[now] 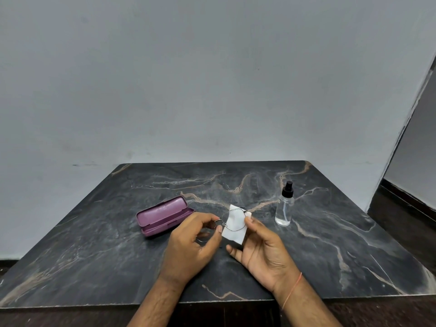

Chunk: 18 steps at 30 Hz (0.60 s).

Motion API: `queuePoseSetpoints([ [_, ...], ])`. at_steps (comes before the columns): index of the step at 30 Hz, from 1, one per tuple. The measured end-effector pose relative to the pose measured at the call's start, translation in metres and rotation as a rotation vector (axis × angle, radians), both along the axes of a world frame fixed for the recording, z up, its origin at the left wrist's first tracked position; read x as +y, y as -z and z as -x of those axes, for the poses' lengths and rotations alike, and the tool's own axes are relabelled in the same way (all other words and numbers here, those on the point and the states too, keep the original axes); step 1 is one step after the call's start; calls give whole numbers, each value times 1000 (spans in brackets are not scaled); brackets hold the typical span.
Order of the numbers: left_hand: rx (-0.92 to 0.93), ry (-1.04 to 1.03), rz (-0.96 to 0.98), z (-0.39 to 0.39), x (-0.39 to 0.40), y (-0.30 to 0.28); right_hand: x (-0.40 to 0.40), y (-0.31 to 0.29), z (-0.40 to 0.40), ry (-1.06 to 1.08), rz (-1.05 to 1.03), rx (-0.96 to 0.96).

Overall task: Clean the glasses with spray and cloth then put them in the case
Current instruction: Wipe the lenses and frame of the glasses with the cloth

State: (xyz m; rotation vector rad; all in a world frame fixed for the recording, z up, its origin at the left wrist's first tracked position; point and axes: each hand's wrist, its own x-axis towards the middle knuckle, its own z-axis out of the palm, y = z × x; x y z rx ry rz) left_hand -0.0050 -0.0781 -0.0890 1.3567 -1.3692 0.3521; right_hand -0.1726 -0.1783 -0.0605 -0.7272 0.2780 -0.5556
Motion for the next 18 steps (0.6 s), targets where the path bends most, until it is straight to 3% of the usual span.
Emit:
queuePoseSetpoints([
  [7, -57, 28, 9, -4, -2, 4, 3, 0, 1, -50, 146, 8],
  [18, -40, 24, -8, -2, -3, 1, 2, 4, -3, 95, 91, 48],
])
